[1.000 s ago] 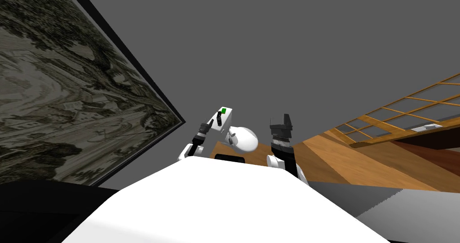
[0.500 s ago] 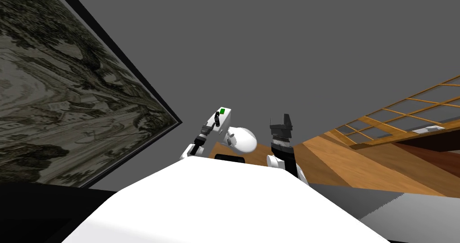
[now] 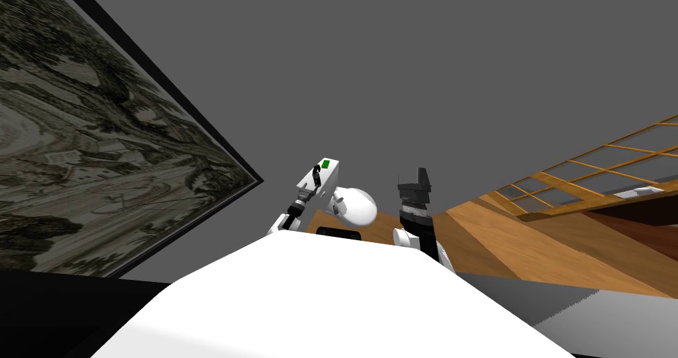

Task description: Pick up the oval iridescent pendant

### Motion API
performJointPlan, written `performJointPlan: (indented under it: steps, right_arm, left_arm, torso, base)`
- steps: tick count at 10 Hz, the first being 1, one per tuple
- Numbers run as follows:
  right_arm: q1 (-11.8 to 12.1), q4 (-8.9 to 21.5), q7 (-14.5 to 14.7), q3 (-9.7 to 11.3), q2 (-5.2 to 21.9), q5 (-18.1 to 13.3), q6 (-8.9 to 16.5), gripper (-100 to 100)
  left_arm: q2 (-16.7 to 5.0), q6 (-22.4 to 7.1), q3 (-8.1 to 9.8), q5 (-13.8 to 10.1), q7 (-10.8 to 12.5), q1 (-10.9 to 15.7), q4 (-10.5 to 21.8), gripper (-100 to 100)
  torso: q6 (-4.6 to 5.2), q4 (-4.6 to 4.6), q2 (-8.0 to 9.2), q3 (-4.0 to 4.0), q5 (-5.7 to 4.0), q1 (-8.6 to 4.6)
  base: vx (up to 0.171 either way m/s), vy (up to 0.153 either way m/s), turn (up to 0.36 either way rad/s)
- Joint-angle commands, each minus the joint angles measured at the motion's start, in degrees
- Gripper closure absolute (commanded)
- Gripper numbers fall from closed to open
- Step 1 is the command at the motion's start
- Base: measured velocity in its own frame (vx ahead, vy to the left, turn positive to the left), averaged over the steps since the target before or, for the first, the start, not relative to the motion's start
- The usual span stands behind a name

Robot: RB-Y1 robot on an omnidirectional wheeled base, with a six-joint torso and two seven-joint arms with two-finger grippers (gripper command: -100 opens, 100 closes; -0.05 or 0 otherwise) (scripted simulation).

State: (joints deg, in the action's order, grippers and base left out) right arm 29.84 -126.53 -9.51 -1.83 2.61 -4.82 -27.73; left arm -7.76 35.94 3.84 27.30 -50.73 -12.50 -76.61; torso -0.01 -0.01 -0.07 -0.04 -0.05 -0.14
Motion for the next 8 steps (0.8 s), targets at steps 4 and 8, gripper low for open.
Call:
performJointPlan:
  steps: [4, 8]
  right_arm:
    - [0.0, 0.0, 0.0, 0.0, 0.0, 0.0, 0.0, 0]
    - [0.0, 0.0, 0.0, 0.0, 0.0, 0.0, 0.0, 0]
  left_arm:
    - [-0.08, -0.05, 0.89, 3.05, -3.84, 2.03, 6.0, -100]
    - [-0.08, 0.28, 0.9, 2.6, -3.46, 1.85, 5.64, 100]
  torso:
    - [0.0, 0.0, 0.0, 0.0, 0.01, 0.04]
    - [0.0, 0.02, 0.07, 0.04, 0.03, 0.16]
  base:
    - [0.017, -0.037, 0.007]
    - [0.002, -0.004, 0.001]
